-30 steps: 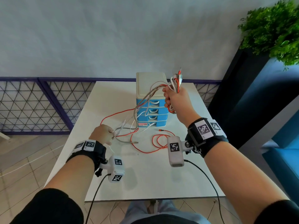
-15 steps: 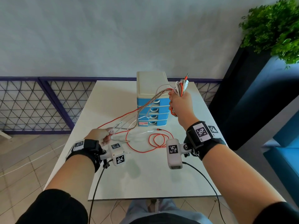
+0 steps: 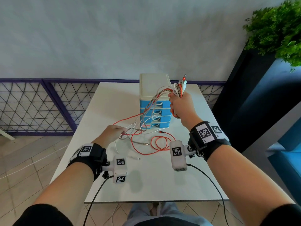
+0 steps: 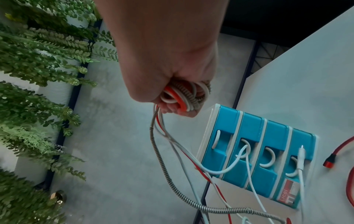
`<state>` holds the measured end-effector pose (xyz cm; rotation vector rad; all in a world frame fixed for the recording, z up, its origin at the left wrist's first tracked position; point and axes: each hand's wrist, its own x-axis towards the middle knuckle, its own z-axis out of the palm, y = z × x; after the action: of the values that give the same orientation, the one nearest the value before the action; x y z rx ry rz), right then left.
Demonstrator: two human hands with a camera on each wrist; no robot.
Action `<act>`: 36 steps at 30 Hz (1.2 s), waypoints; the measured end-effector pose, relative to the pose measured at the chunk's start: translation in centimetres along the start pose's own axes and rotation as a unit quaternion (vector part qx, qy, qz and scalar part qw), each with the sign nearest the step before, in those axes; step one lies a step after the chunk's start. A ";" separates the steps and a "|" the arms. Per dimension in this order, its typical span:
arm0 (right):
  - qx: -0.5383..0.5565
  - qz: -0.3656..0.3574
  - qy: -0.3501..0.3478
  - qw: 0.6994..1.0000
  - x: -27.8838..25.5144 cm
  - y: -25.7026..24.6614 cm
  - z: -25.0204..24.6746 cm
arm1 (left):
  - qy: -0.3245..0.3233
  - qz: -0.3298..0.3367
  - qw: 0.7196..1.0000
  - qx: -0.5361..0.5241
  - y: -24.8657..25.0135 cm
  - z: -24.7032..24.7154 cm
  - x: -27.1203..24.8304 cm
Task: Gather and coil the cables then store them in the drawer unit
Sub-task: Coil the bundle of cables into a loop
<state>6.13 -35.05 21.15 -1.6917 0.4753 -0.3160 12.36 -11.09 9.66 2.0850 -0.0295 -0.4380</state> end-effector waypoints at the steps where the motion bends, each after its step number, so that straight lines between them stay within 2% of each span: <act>1: -0.011 -0.002 -0.008 1.000 -0.1 0.0 0.0 | 0.005 0.014 1.000 0.026 -0.3 0.0 0.0; 4: -0.041 -0.014 -0.037 0.998 -0.5 0.1 0.4 | 0.037 0.030 0.981 0.188 -0.7 -0.1 0.1; 7: -0.063 -0.023 -0.060 0.996 -0.8 0.2 0.9 | 0.027 0.010 0.949 0.314 -0.6 0.2 0.0; 10: -0.044 -0.025 -0.075 0.996 -1.1 -0.2 1.0 | 0.015 0.001 0.900 0.436 -0.7 0.4 -0.4; 12: -0.017 -0.033 -0.098 0.995 -1.6 -0.7 0.9 | 0.042 0.027 0.863 0.502 -1.0 0.4 -0.4; 13: -0.003 -0.038 -0.113 0.993 -1.9 -1.0 0.9 | 0.059 0.054 0.855 0.512 -1.2 0.5 -0.3; 14: 0.009 -0.045 -0.131 0.990 -2.2 -1.2 0.9 | 0.072 0.090 0.858 0.500 -1.2 0.6 -0.3; 16: 0.025 -0.058 -0.167 0.984 -2.4 -1.5 0.9 | 0.080 0.160 0.890 0.420 -0.7 1.0 -0.6; 19: 0.038 -0.064 -0.204 0.976 -2.6 -1.6 0.9 | 0.094 0.197 0.926 0.307 0.3 1.5 -1.0; 22: 0.049 -0.070 -0.241 0.967 -2.7 -1.4 0.6 | 0.074 0.185 0.953 0.229 0.7 1.6 -0.8; 26: 0.075 -0.065 -0.282 0.954 -2.8 -1.5 0.3 | 0.033 0.151 0.972 0.176 0.5 1.8 0.1; 29: 0.090 -0.057 -0.296 0.949 -2.9 -1.7 0.1 | -0.005 0.122 0.988 0.092 -0.2 1.8 0.9; 33: 0.094 -0.049 -0.303 0.947 -2.9 -1.6 0.1 | -0.063 0.113 0.990 -0.059 0.8 1.8 0.4; 36: 0.082 -0.049 -0.291 0.952 -2.8 -1.2 0.0 | -0.091 0.083 0.992 -0.026 1.7 1.5 -0.8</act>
<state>3.89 -33.57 22.48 -1.5561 -0.0718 0.0803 11.38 -13.06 10.60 1.9677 -0.2941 -0.5191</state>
